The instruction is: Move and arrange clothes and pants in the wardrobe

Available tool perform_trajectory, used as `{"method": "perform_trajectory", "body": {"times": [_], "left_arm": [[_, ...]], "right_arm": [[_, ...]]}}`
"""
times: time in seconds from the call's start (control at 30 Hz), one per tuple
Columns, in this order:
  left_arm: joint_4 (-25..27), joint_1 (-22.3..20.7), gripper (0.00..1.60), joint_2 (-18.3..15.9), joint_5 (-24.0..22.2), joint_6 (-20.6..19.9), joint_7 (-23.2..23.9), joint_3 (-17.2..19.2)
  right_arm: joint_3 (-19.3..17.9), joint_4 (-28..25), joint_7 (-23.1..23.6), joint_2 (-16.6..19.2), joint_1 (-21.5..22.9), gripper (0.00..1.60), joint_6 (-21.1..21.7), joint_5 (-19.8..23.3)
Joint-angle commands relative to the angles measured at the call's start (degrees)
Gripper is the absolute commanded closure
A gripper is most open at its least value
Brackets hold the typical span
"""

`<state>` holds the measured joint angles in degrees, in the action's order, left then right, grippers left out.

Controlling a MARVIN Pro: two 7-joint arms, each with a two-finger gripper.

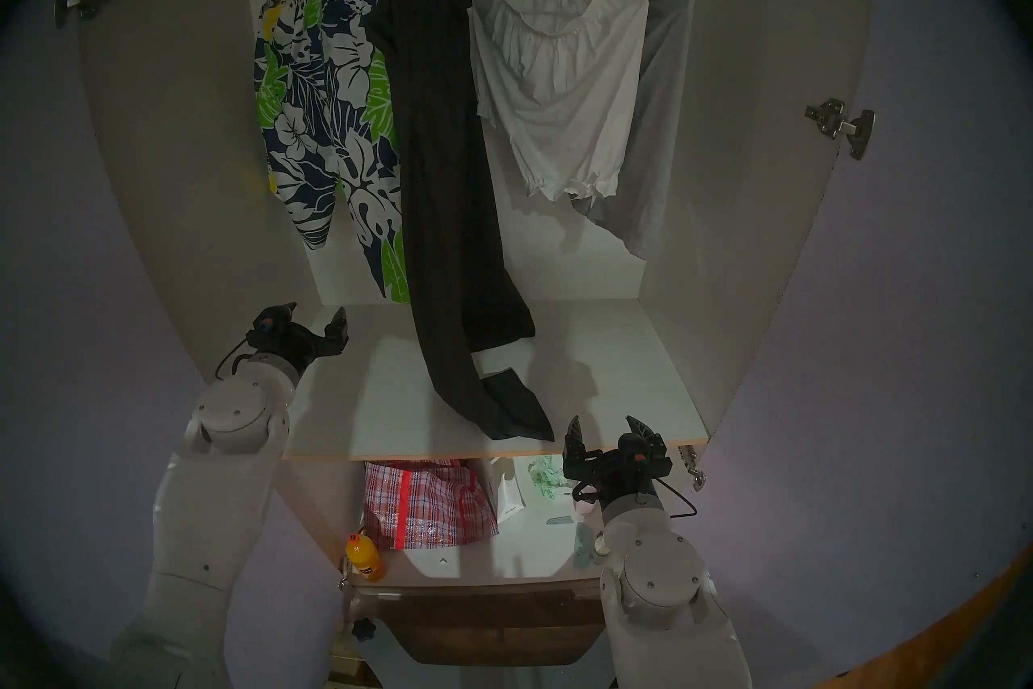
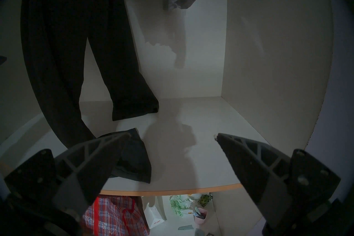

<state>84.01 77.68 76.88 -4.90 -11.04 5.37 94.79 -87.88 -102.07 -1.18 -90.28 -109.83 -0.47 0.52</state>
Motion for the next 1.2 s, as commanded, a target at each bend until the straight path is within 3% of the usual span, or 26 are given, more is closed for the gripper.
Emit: {"method": "perform_trajectory", "body": {"times": [0.0, 0.17, 0.27, 0.5, 0.7, 0.77, 0.93, 1.17], "left_arm": [[-1.42, -3.79, 0.0, -1.88, 1.33, -0.72, -0.13, -0.27], [-3.99, -7.31, 0.0, -4.25, 1.25, -1.68, 2.11, -1.01], [-5.03, -8.64, 0.0, -4.45, -0.33, -0.24, 3.83, -0.41], [-8.02, -12.66, 0.0, -4.57, 3.73, -2.14, -1.18, -1.7], [-8.82, -15.58, 0.0, -6.26, 5.65, -3.63, -1.74, -3.37], [-8.77, -16.19, 0.0, -6.57, 5.53, -2.44, -1.52, -3.35], [-8.99, -17.95, 0.0, -6.73, 3.52, -0.42, 0.68, -2.92], [-10.44, -18.85, 0.0, -7.61, 0.16, 2.54, 7.35, -3.23]], "right_arm": [[0.03, -1.33, 0.06, 0.02, 0.46, 0.0, -0.24, 0.0], [0.03, -1.35, 0.05, 0.03, 0.45, 0.0, -0.23, 0.0], [0.04, -1.37, 0.05, 0.04, 0.45, 0.0, -0.22, 0.01], [0.04, -1.34, 0.04, 0.04, 0.46, 0.0, -0.24, 0.01], [0.04, -1.3, 0.04, 0.04, 0.48, 0.0, -0.26, 0.01], [0.04, -1.28, 0.03, 0.04, 0.49, 0.0, -0.27, 0.0], [0.05, -1.24, 0.02, 0.04, 0.51, 0.0, -0.29, 0.01], [0.05, -1.3, 0.02, 0.05, 0.48, 0.0, -0.27, 0.02]]}}
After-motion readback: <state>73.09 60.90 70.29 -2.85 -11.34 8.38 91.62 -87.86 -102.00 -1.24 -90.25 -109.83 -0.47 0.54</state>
